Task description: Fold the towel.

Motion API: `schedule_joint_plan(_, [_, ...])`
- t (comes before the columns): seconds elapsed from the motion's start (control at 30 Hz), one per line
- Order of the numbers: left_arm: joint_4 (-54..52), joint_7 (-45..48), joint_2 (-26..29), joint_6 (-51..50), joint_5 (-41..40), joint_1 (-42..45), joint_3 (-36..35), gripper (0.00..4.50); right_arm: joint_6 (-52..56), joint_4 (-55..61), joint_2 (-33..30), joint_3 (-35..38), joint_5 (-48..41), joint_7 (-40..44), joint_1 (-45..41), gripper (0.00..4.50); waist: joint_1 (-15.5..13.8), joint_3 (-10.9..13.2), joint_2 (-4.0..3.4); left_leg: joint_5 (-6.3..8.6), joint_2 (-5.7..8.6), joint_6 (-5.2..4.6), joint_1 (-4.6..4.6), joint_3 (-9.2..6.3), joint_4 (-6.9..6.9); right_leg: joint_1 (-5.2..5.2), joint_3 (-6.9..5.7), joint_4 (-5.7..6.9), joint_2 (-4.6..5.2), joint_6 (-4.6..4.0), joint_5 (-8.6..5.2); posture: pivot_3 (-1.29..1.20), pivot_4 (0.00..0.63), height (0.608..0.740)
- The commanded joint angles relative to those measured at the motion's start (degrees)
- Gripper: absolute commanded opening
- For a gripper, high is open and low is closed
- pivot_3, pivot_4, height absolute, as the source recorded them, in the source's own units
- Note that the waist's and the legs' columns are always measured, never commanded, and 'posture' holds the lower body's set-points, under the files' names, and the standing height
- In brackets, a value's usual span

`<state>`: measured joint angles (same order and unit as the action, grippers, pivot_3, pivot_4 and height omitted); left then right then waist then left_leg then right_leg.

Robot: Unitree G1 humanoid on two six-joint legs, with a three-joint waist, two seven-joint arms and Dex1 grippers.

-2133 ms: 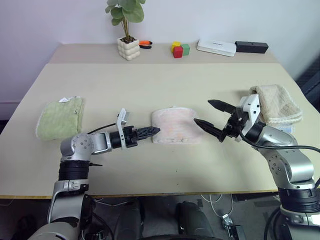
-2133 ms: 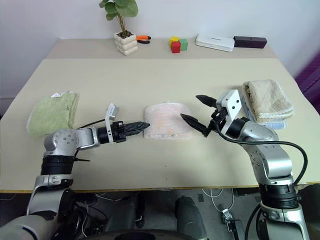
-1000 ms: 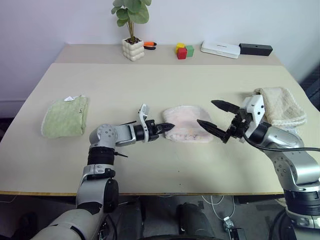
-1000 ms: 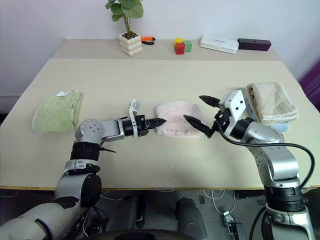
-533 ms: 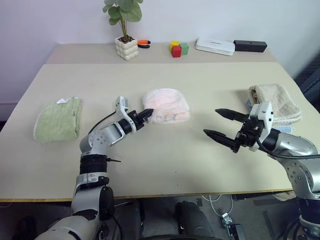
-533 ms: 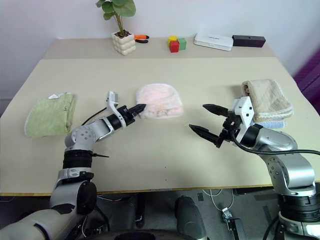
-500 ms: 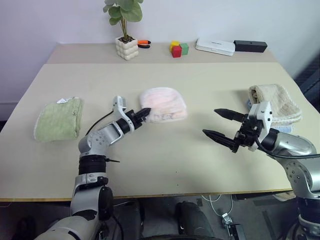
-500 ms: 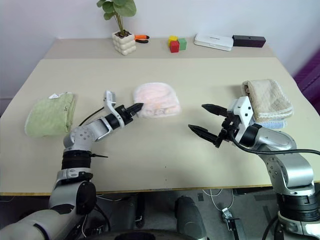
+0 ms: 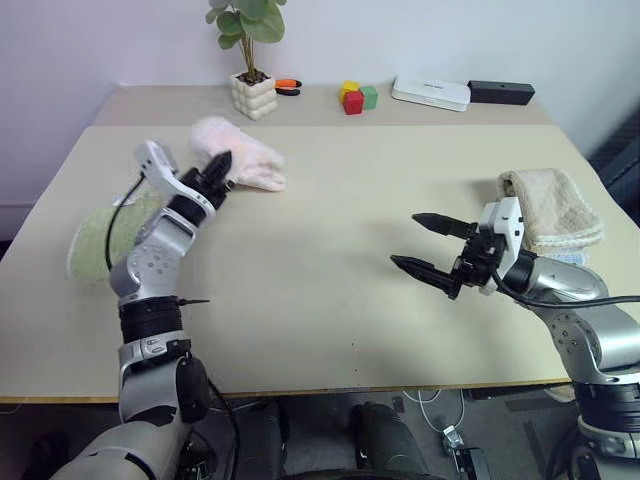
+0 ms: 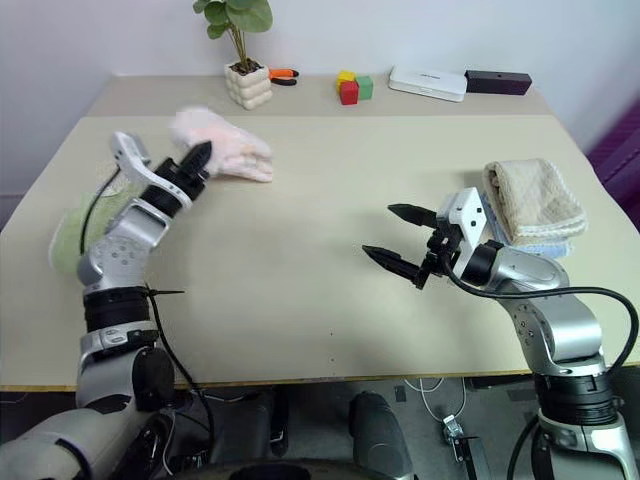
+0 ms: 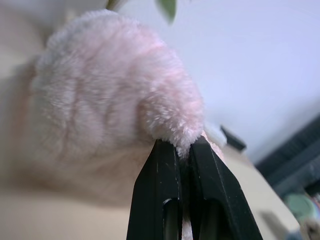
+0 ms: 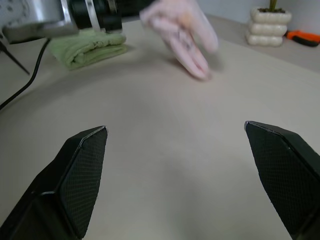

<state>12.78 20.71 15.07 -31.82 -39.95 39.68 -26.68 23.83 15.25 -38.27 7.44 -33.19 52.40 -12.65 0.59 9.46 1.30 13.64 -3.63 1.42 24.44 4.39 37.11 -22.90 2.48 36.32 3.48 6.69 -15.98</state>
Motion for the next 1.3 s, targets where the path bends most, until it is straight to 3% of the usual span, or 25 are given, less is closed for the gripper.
schedule_joint_plan(0.03, [-4.37,-0.27,2.53,2.1,-0.96,-0.05,-1.73,0.03,-0.95,-0.06,-0.31,1.46,-0.63,0.76,-1.42,4.5,-0.01,0.0,0.0,0.0,-0.01,0.0,0.0,0.0,0.01,0.0,0.0,0.0,-0.01,0.0,0.0,0.0,0.15,0.735])
schedule_joint_plan(0.17, [-7.95,-0.5,6.89,1.47,-2.56,-2.62,-4.32,0.03,-1.0,-1.18,-0.88,1.38,-0.18,1.76,-1.95,4.5,0.1,0.01,0.01,0.0,-0.04,0.0,-0.01,0.02,0.0,0.0,0.0,0.01,-0.03,0.01,0.0,0.0,0.15,0.735])
schedule_joint_plan(0.7, [1.0,3.5,20.31,5.85,-1.88,-4.87,-10.24,0.03,-1.8,-5.6,-0.51,-0.57,0.87,5.54,-5.56,4.5,0.05,0.02,0.03,0.0,-0.08,0.0,-0.01,0.08,0.0,-0.02,-0.02,0.02,-0.03,0.0,0.0,0.0,0.15,0.735])
schedule_joint_plan(1.3, [-21.03,-6.83,12.35,-3.76,-13.31,-33.99,-18.03,0.03,-0.13,-7.3,-2.99,0.51,-0.34,9.48,-7.7,4.5,0.16,0.02,0.03,0.01,-0.12,0.0,-0.05,0.12,-0.01,-0.03,0.0,0.05,0.06,-0.05,-0.01,0.0,0.15,0.735])
